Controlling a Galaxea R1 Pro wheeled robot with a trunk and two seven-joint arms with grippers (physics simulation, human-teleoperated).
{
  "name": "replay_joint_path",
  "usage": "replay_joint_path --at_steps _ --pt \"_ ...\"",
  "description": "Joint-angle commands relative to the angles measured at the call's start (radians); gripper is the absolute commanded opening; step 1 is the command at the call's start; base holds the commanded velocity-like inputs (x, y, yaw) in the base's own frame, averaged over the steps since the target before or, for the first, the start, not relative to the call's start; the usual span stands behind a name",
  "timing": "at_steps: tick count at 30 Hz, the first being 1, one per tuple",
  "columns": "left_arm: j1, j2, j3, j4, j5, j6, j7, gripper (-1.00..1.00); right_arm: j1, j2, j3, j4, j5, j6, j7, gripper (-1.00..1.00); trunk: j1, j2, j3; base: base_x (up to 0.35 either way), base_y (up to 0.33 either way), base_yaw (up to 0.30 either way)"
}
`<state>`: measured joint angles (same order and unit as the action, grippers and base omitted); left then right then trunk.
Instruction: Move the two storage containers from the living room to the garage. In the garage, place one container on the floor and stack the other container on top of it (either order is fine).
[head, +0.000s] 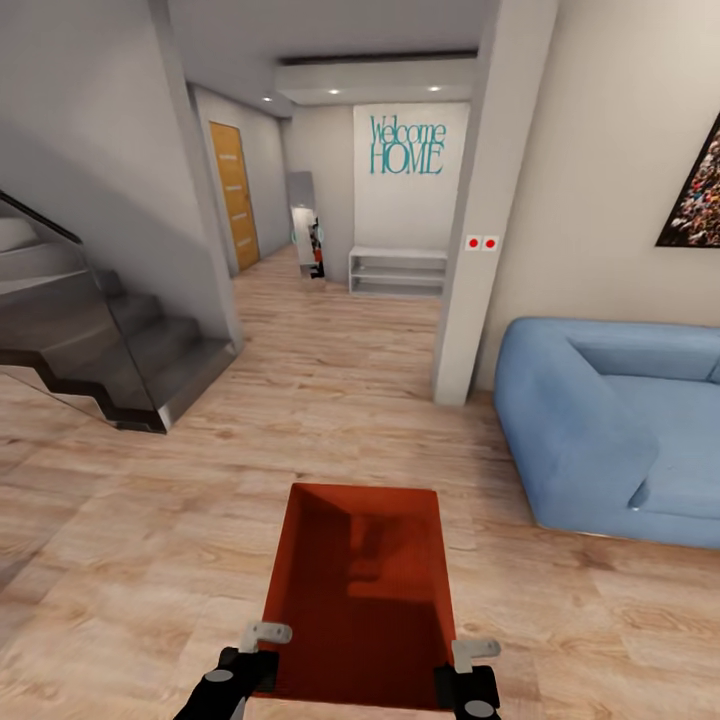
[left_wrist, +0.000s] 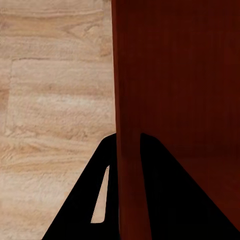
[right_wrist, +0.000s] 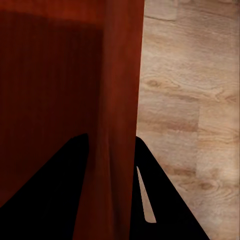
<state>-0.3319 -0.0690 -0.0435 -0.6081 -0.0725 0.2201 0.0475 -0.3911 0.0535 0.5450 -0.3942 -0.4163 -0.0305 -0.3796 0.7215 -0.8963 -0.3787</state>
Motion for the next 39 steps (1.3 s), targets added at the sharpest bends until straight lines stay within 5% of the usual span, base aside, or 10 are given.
replay_joint_path --at_steps 1,39 --pt "0.001 0.000 -0.022 0.027 -0.096 0.005 0.012 -1.00 -0.015 0.000 -0.005 -0.016 -0.003 -0.005 -0.103 -1.00 0.001 -0.001 -0.001 0.321 0.000 -0.001" --pt "0.001 0.000 -0.022 0.028 -0.096 0.005 0.012 -1.00 -0.015 0.000 -0.004 -0.015 -0.001 -0.006 -0.103 -1.00 0.001 -0.001 -0.001 0.321 0.000 0.000"
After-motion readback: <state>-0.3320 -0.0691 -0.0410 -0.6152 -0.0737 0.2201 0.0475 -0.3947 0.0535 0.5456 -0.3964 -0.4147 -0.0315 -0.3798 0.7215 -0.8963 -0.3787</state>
